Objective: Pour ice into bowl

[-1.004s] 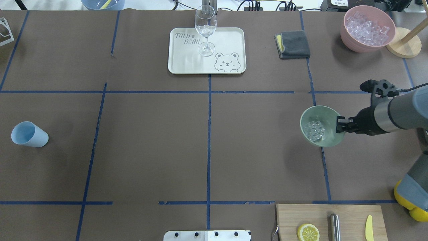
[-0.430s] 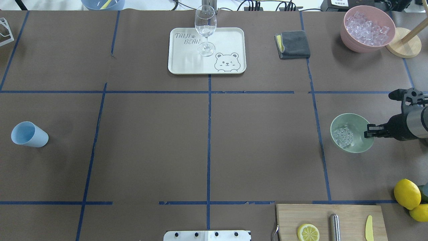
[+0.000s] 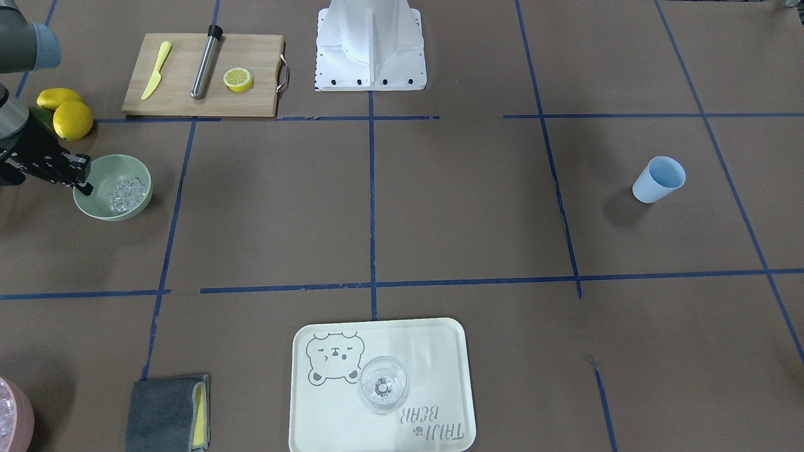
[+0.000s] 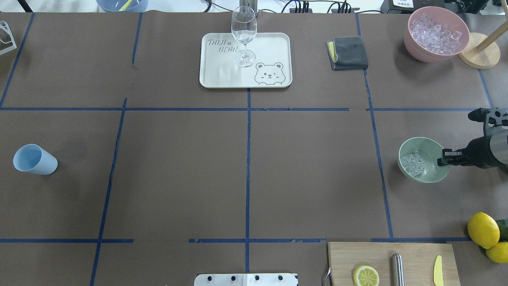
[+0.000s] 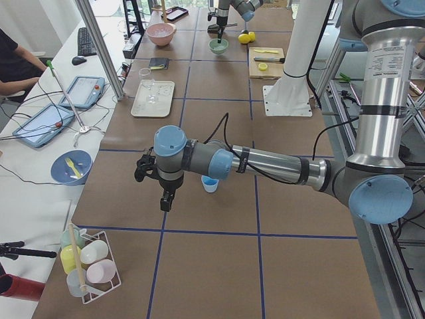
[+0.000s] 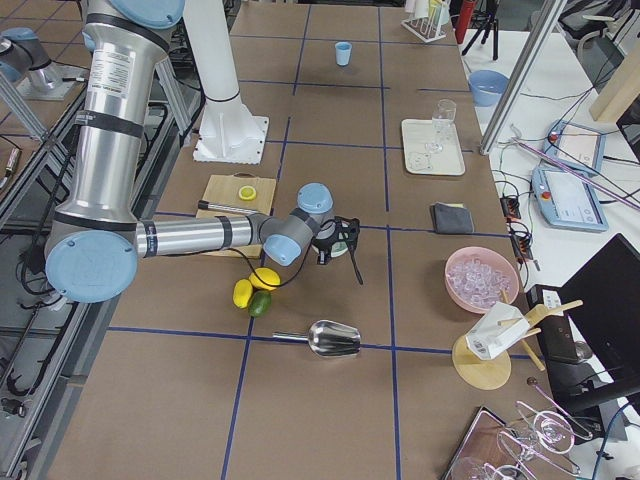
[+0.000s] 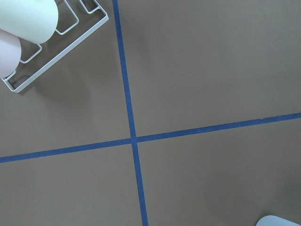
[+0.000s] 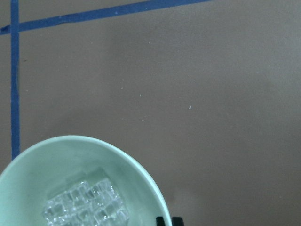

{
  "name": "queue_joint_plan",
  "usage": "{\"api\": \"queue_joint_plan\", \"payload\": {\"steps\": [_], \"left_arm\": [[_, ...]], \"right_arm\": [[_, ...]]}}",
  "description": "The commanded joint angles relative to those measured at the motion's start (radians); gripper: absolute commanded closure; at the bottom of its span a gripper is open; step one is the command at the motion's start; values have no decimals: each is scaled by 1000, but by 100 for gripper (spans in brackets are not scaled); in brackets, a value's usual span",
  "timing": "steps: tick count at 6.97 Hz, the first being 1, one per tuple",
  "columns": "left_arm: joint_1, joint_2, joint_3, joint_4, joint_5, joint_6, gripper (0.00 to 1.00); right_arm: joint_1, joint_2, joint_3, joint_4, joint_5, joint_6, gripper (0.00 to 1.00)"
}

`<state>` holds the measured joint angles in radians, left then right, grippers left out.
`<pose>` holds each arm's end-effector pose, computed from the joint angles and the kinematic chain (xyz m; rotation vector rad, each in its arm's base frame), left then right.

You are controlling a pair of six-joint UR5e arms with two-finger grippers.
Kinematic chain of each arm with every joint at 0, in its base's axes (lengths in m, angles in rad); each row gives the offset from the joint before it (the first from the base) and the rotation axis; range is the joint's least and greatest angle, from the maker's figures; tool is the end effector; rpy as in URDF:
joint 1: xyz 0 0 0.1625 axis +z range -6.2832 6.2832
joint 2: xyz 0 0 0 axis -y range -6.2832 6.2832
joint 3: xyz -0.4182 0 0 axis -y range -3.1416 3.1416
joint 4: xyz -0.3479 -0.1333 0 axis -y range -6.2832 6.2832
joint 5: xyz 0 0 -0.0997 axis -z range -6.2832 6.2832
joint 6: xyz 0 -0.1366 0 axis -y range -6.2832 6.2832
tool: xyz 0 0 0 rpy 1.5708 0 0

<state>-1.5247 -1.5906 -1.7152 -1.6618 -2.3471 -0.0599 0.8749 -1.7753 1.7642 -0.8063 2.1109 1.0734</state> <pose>-0.0158 -0.4738 0.5929 0.2010 0.7837 0.0860 -0.2182 -0.3596 0.5931 0.0677 -0.8933 0.1486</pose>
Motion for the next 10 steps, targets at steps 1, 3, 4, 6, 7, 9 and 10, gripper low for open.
{"api": "queue_joint_plan", "payload": {"steps": [1,3,4,6,7,9,10], "left_arm": [[1,1,-1,0,0,-1,0],[1,1,8,0,2,0,0],[5,3,15,2,43,0,0],[2,6,22,16,69,3,0],[5,3,22,69,63,5,0],[5,33,11,88,45,3,0],[6,40,14,88,-36,5,0]], "right_arm": [[-1,10,-17,2,6,-1,60],[44,8,-9,4,55,-9,0],[147,7,-14,-13,161,-24,0],[318,2,-38,-84,257,-235,0],[391,4,-40,-182,288,-372,0],[522,8,-39,-423,276,-743,0],[573,19,-34,-504,271,-856,0]]}}
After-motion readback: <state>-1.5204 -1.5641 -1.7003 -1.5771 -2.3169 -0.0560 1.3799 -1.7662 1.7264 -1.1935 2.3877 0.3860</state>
